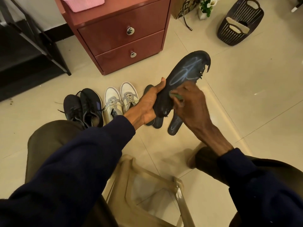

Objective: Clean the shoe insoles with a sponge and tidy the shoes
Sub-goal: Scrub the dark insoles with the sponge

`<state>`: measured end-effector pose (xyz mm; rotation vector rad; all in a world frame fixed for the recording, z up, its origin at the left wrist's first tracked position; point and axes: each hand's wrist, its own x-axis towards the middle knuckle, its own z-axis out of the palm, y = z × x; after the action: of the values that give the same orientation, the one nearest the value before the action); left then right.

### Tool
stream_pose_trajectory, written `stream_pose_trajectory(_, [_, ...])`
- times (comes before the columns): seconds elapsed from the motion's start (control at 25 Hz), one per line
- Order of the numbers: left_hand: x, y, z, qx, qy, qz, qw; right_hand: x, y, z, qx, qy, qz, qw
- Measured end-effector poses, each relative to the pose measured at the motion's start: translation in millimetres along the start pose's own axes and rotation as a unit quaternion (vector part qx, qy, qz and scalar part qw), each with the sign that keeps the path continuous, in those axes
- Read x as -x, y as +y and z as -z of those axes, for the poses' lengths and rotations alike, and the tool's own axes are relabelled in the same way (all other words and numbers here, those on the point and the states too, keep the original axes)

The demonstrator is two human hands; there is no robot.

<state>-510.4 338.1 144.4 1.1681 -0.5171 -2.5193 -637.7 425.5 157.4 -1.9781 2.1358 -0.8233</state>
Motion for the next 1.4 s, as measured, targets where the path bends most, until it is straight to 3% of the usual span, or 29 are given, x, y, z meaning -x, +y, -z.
stream_pose_trajectory(0.08, [-2, -1, 5, -0.007, 0.012, -0.001, 1.000, 10, -21, -12, 0.009, -0.074, 0.124, 0.989])
stream_pose_trajectory(0.12, [-4, -1, 7, -0.004, 0.012, -0.004, 1.000, 10, -21, -13, 0.014, -0.107, 0.147, 0.983])
stream_pose_trajectory(0.16, [-3, 0, 7, 0.006, 0.010, -0.011, 1.000, 5, -12, -9, 0.019, -0.123, 0.135, 0.983])
stream_pose_trajectory(0.28, [-4, 4, 6, 0.051, -0.008, -0.035, 0.998, -2, 11, 1, -0.010, -0.049, 0.025, 0.998])
stream_pose_trajectory(0.32, [-3, 4, 4, 0.062, -0.012, -0.038, 0.997, 1, 4, -1, -0.038, -0.052, 0.025, 0.998])
stream_pose_trajectory(0.44, [-4, 2, 4, 0.079, -0.017, -0.036, 0.996, 14, -11, -13, -0.039, -0.092, 0.115, 0.988])
stream_pose_trajectory(0.6, [-3, 8, 4, 0.125, -0.062, -0.053, 0.989, 2, 20, -2, 0.003, -0.042, 0.035, 0.998])
stream_pose_trajectory(0.76, [-9, 6, 8, 0.122, -0.030, -0.057, 0.990, 17, -8, -12, 0.002, -0.122, 0.149, 0.981])
stream_pose_trajectory(0.92, [-7, 10, 9, 0.132, -0.074, -0.066, 0.986, 3, 19, 2, -0.005, -0.038, 0.046, 0.998])
stream_pose_trajectory(1.08, [-11, 7, 9, 0.141, -0.076, -0.058, 0.985, 16, -1, -11, 0.003, -0.101, 0.139, 0.985])
stream_pose_trajectory(1.24, [-7, 10, 6, 0.133, -0.085, -0.061, 0.986, 3, 16, -3, -0.010, -0.038, 0.038, 0.998])
stream_pose_trajectory(1.4, [-7, 7, 6, 0.116, -0.059, -0.042, 0.991, 11, -3, -11, -0.007, -0.084, 0.150, 0.985])
